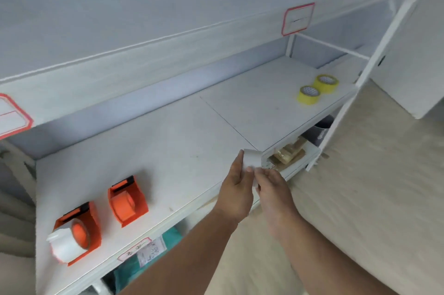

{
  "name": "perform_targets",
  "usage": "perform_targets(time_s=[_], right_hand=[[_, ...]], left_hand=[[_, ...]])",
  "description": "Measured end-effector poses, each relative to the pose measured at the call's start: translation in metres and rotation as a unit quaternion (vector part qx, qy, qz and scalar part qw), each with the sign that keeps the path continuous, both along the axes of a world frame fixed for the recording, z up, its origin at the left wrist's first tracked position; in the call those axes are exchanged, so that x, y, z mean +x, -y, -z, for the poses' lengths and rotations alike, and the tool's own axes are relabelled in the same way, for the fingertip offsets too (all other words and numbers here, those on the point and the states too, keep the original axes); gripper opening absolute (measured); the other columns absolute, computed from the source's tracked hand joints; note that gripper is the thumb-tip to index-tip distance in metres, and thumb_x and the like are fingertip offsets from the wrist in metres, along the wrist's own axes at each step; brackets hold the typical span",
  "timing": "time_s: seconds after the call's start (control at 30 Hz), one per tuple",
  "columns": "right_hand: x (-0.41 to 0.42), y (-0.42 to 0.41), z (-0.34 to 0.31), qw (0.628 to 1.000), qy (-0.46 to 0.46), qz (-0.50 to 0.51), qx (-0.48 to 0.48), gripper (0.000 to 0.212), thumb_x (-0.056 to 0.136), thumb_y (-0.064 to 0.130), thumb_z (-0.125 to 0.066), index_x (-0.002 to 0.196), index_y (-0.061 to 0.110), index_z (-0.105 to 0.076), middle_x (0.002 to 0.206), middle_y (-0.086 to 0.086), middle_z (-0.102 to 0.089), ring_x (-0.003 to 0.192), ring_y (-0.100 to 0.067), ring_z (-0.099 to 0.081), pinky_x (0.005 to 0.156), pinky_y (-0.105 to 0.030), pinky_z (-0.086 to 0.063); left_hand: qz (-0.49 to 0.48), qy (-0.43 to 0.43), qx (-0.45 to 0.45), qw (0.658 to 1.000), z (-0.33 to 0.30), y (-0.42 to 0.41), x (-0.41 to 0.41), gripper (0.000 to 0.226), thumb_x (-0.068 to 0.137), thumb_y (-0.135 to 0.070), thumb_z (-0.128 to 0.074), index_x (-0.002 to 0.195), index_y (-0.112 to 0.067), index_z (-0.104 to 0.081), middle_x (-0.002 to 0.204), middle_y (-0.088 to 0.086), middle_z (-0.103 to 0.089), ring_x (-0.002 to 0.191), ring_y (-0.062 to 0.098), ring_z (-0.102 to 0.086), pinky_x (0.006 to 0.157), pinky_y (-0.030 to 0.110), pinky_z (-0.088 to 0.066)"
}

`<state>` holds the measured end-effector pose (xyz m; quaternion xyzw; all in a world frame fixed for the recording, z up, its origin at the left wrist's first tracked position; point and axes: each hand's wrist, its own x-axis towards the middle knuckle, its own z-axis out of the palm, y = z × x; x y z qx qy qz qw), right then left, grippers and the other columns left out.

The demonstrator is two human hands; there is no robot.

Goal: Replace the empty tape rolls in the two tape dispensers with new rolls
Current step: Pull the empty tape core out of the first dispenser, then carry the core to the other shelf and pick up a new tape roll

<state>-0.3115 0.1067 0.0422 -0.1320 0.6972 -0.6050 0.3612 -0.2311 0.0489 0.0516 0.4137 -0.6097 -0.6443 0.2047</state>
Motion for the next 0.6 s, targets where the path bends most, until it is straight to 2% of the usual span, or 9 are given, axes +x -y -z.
perform_targets(time_s=[0.07,0.2,0.27,0.3,0.4,0.47,0.53,0.6], right_hand=[[-0.030,-0.026,-0.004,1.000,-0.003,0.027,0.004,0.019,0.104,0.030,-0.056,0.100,0.021,-0.072,0.095,0.006,-0.077,0.099,-0.013,-0.071,0.089,-0.036,-0.054],[-0.083,-0.081,-0.016,0.998,0.008,0.060,0.014,0.021,0.105,0.030,-0.055,0.101,0.014,-0.068,0.094,0.003,-0.075,0.097,-0.016,-0.070,0.074,-0.032,-0.050],[-0.106,-0.105,-0.020,0.997,-0.002,0.069,0.017,0.020,0.105,0.028,-0.055,0.097,0.016,-0.069,0.097,0.000,-0.075,0.099,-0.018,-0.070,0.080,-0.035,-0.053],[-0.117,-0.115,-0.021,0.997,-0.001,0.076,0.017,0.019,0.104,0.028,-0.055,0.098,0.016,-0.069,0.099,-0.001,-0.076,0.102,-0.019,-0.071,0.087,-0.038,-0.054],[-0.142,-0.137,-0.021,0.996,0.014,0.091,0.018,0.019,0.102,0.032,-0.056,0.102,0.018,-0.069,0.105,-0.002,-0.076,0.107,-0.020,-0.070,0.098,-0.043,-0.054],[-0.156,-0.146,-0.018,0.995,0.024,0.101,0.013,0.023,0.101,0.035,-0.056,0.104,0.016,-0.069,0.104,-0.003,-0.077,0.106,-0.021,-0.071,0.099,-0.045,-0.054],[-0.172,-0.151,-0.017,0.993,0.029,0.111,0.007,0.021,0.102,0.032,-0.057,0.100,0.014,-0.068,0.097,-0.002,-0.075,0.101,-0.020,-0.070,0.096,-0.042,-0.053],[-0.187,-0.154,-0.017,0.992,0.026,0.125,0.011,0.020,0.104,0.027,-0.057,0.090,0.016,-0.066,0.087,0.002,-0.071,0.094,-0.019,-0.067,0.090,-0.037,-0.050]], left_hand=[[0.019,0.007,-0.004,1.000,-0.006,-0.023,-0.031,0.053,0.110,-0.031,-0.045,0.160,-0.044,-0.033,0.155,-0.019,-0.052,0.144,0.005,-0.047,0.118,0.026,-0.035],[0.069,0.013,-0.020,0.997,-0.025,-0.076,-0.088,0.054,0.111,-0.026,-0.043,0.162,-0.037,-0.031,0.155,-0.021,-0.041,0.147,0.001,-0.035,0.111,0.019,-0.029],[0.091,0.017,-0.031,0.995,-0.031,-0.098,-0.112,0.053,0.112,-0.023,-0.041,0.162,-0.033,-0.030,0.141,-0.026,-0.044,0.137,-0.007,-0.042,0.100,0.008,-0.032],[0.099,0.019,-0.033,0.994,-0.031,-0.107,-0.123,0.052,0.112,-0.023,-0.041,0.163,-0.032,-0.030,0.142,-0.026,-0.045,0.134,-0.009,-0.044,0.097,0.005,-0.033],[0.110,0.030,-0.037,0.993,-0.028,-0.126,-0.153,0.056,0.111,-0.025,-0.042,0.164,-0.033,-0.027,0.165,-0.016,-0.035,0.153,0.004,-0.030,0.114,0.019,-0.026],[0.114,0.033,-0.042,0.992,-0.027,-0.134,-0.169,0.056,0.111,-0.027,-0.043,0.164,-0.036,-0.028,0.166,-0.013,-0.035,0.155,0.008,-0.028,0.119,0.024,-0.024],[0.124,0.040,-0.047,0.990,-0.026,-0.137,-0.187,0.052,0.111,-0.028,-0.044,0.161,-0.040,-0.033,0.159,-0.020,-0.043,0.149,0.003,-0.037,0.114,0.018,-0.027],[0.138,0.038,-0.049,0.989,-0.022,-0.137,-0.204,0.047,0.111,-0.026,-0.043,0.155,-0.042,-0.038,0.138,-0.031,-0.050,0.130,-0.008,-0.048,0.101,0.008,-0.030]])
